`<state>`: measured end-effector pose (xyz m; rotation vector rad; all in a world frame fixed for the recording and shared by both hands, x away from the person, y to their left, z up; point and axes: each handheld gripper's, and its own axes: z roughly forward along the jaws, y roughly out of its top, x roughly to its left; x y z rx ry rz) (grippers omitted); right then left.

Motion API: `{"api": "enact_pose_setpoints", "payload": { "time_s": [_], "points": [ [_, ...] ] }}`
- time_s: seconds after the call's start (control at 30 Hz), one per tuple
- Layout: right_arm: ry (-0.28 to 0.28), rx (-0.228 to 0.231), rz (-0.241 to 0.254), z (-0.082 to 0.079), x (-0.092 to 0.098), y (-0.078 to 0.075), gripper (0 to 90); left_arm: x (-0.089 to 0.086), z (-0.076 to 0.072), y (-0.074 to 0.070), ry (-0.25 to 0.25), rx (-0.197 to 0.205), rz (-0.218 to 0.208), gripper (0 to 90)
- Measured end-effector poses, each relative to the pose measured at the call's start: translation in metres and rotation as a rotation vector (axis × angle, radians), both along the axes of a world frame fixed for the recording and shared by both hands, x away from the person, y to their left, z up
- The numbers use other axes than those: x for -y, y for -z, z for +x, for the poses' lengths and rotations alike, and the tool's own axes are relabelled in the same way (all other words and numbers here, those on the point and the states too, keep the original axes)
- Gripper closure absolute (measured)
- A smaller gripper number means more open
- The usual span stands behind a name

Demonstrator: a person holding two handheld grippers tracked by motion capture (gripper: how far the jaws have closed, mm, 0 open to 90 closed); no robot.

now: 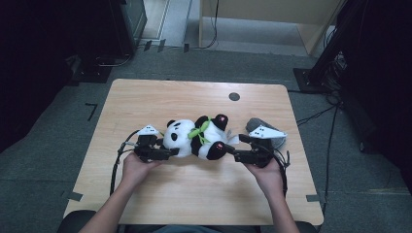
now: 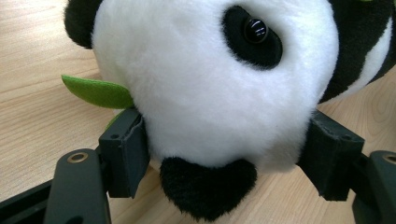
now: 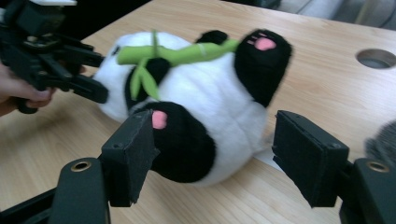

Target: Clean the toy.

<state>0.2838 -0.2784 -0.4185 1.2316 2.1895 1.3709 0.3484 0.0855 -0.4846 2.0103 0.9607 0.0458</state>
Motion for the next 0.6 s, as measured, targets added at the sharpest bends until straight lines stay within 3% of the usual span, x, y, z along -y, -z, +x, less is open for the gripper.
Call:
{"api": "enact_pose_setpoints", "payload": {
  "time_s": [0.23, 0.43, 0.6],
  "points": [
    [-0.100, 0.012, -0.002, 0.001, -0.019, 0.010, 32.0, 0.000, 0.000, 0.000, 0.001, 0.003, -0.001, 25.8],
    [-0.116, 0.005, -0.037, 0.008, -0.030, 0.027, 30.0, 0.000, 0.001, 0.001, 0.001, 0.003, -0.005, 25.7],
    [-0.114, 0.018, -0.034, 0.014, -0.037, 0.040, 14.4, -0.001, 0.001, 0.001, -0.001, 0.000, -0.011, 25.6]
  ]
}}
